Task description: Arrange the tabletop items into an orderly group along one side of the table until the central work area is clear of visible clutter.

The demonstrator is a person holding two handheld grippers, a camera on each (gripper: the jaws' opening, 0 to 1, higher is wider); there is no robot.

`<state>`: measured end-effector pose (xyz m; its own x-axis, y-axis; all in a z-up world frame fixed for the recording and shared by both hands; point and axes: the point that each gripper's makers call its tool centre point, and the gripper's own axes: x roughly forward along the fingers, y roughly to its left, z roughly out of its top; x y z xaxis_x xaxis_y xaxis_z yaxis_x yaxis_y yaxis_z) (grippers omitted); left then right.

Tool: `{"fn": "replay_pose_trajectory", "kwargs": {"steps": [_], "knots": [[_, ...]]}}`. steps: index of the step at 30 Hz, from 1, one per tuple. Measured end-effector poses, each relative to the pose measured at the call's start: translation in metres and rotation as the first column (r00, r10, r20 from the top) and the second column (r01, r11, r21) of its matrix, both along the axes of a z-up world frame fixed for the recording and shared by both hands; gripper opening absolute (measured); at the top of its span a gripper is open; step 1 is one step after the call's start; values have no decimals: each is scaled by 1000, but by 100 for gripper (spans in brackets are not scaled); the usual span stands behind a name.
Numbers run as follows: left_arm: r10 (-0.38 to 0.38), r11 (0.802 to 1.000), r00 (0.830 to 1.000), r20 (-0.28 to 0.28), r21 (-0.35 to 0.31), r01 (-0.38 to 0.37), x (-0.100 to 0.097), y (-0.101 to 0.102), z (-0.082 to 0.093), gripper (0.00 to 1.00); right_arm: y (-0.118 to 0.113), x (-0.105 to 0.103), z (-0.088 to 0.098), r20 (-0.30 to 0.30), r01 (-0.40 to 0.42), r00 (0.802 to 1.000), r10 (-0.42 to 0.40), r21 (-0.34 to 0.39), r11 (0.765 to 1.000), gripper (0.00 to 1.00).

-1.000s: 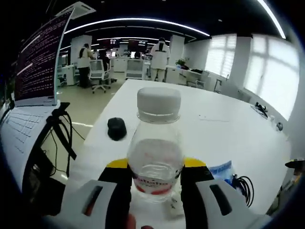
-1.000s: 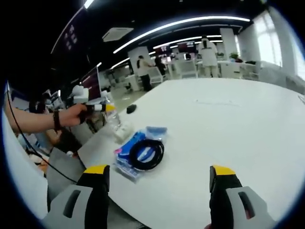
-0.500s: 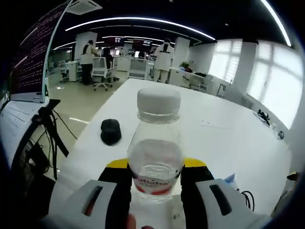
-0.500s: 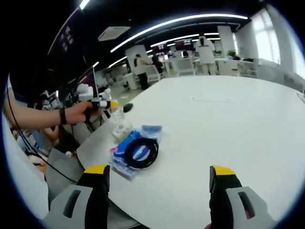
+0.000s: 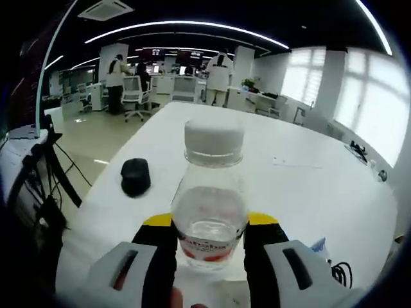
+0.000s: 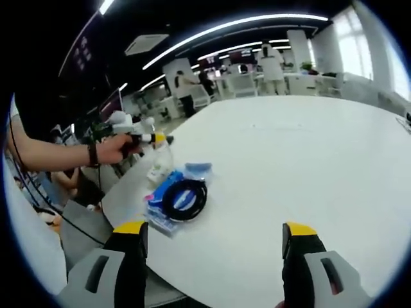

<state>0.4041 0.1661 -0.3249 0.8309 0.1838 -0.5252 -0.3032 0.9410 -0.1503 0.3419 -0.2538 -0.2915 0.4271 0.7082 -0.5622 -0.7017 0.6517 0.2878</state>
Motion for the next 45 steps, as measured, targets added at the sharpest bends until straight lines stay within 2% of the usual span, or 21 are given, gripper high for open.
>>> {"fn": "replay_pose_trajectory", "kwargs": {"steps": [1,2,3,5,8,10,14,20,24,28,29,30,32,37,40,41,45], "knots": [[-27,1000,999,-20,14,27,2,-4,-7,39,0,1,0,-1,1,1000,-1,-1,1000,88],[-30,998,999,-21,48,31,2,-3,-5,39,0,3,1,1,2,1000,-2,0,1000,88],[-42,998,999,-9,55,43,8,-11,-4,39,0,4,2,3,5,1000,-5,4,1000,88],[-51,996,999,-17,75,52,5,-11,-5,40,1,6,2,5,7,1000,-7,8,1000,88],[-37,995,999,-34,96,40,0,-13,-9,40,3,9,3,7,2,1000,-2,7,1000,88],[-19,994,999,-33,109,22,6,-10,-10,40,5,10,3,8,-1,1000,1,10,1000,88],[33,995,999,-25,97,-31,9,-11,-10,39,9,12,2,8,-10,1000,10,13,1000,88],[104,992,994,-12,77,-103,-2,-15,-6,39,9,12,1,4,-11,1000,11,21,1000,88],[126,990,992,-8,66,-126,2,-7,-13,40,8,10,-3,-1,-14,1000,14,17,1000,88],[140,990,990,-2,24,-140,0,-10,-10,41,6,6,-4,-14,-8,1000,8,28,1000,89],[152,988,988,9,-6,-152,-1,-8,-10,43,6,4,-5,-15,-7,1000,7,26,1000,89],[155,988,988,19,-31,-154,0,-9,-8,45,5,4,-4,-16,-8,1000,8,24,1000,89],[156,987,988,24,-29,-155,-1,-10,-4,50,5,3,-4,-16,-6,1000,6,24,1000,89],[131,991,991,-3,-35,-131,-7,-11,-10,52,6,4,-3,-12,-3,1000,3,28,1000,89],[113,993,994,9,-32,-113,-15,-16,1,52,8,4,-3,-9,-2,1000,3,32,999,89],[104,994,995,12,-43,-103,-11,-13,-2,54,9,3,-3,-10,-5,1000,5,34,999,89],[67,997,998,20,-31,-66,-19,-12,6,55,14,3,-3,-7,-16,1000,16,36,999,89]]}}
